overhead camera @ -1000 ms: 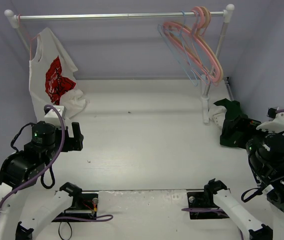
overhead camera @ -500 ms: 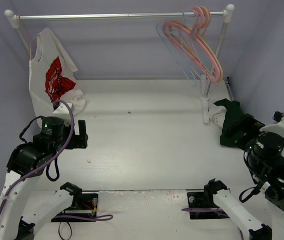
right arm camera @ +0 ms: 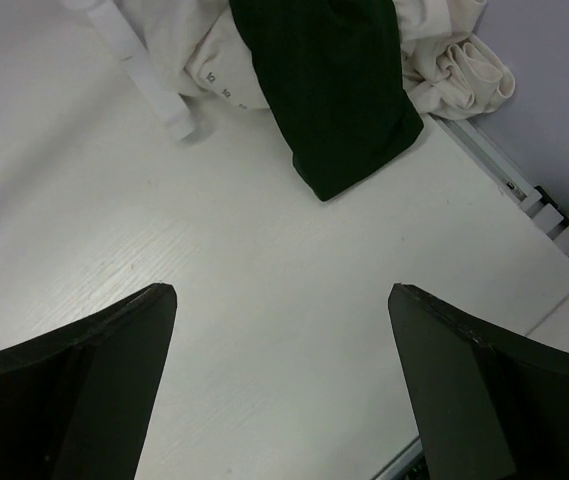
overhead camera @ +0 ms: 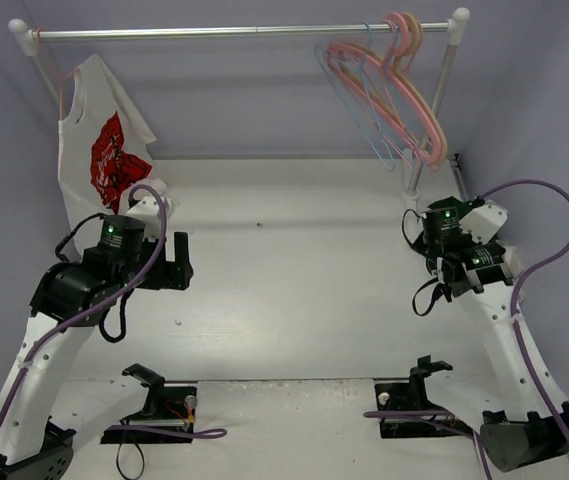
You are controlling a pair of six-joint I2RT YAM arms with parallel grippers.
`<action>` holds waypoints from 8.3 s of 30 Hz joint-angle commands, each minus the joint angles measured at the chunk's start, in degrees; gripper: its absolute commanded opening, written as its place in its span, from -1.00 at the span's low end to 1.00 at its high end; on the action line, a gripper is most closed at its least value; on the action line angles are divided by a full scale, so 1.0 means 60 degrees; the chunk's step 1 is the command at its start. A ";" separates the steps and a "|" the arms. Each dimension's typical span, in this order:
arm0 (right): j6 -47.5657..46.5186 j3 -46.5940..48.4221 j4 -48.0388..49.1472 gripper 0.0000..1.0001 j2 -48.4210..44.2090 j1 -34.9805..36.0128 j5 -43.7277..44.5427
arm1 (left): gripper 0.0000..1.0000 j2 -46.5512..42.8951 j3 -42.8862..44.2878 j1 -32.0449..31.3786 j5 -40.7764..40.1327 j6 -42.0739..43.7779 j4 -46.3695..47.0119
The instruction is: Place the t-shirt on the hanger
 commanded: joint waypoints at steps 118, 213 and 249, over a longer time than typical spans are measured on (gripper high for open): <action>-0.8401 0.9467 0.3969 -0.27 1.2944 0.4330 -0.9218 | 0.63 -0.1724 -0.1692 -0.0591 0.0385 -0.2700 -0.1090; -0.5310 -0.1123 0.5462 -0.78 0.3922 0.2675 -0.5511 | -0.84 0.6377 -0.2483 -0.5103 0.1835 -0.2305 0.7392; -0.8841 0.5015 0.6901 -0.76 0.2178 0.2689 -0.5672 | -1.00 0.3066 0.7232 -0.0928 -0.4534 0.2016 0.1664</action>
